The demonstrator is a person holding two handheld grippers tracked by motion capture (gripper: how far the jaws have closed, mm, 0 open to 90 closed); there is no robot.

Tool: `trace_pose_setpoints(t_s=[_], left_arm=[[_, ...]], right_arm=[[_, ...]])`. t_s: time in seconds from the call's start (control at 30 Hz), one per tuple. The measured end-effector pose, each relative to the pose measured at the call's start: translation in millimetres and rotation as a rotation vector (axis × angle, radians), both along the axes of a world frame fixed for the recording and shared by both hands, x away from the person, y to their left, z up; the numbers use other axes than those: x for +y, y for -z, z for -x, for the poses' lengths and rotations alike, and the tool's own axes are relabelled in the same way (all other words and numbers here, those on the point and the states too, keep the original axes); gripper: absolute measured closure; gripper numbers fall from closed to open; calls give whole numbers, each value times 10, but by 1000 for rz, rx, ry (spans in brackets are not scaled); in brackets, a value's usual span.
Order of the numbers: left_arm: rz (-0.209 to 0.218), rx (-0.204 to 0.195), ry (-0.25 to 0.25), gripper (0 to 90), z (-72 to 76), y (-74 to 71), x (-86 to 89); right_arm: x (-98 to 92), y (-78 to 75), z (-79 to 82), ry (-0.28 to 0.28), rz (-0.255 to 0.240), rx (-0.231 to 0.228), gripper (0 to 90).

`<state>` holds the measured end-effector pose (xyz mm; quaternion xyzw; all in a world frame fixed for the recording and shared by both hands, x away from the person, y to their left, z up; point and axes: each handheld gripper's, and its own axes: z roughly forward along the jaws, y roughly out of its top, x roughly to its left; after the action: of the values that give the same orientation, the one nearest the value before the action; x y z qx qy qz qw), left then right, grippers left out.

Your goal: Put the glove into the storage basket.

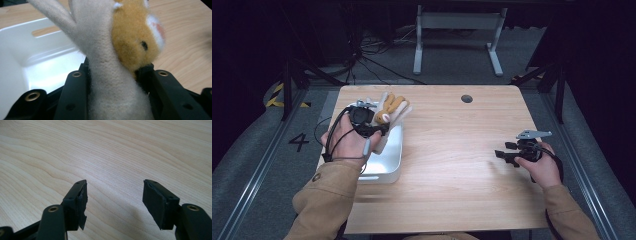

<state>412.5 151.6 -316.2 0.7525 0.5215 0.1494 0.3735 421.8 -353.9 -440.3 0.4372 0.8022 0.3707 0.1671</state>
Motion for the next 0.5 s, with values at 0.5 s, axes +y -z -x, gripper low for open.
trace_pose_setpoints(t_s=[0.5], left_arm=[[44,36,-89,633,-109,284,171]], right_arm=[[-20,27,-7,6,4,3,362]])
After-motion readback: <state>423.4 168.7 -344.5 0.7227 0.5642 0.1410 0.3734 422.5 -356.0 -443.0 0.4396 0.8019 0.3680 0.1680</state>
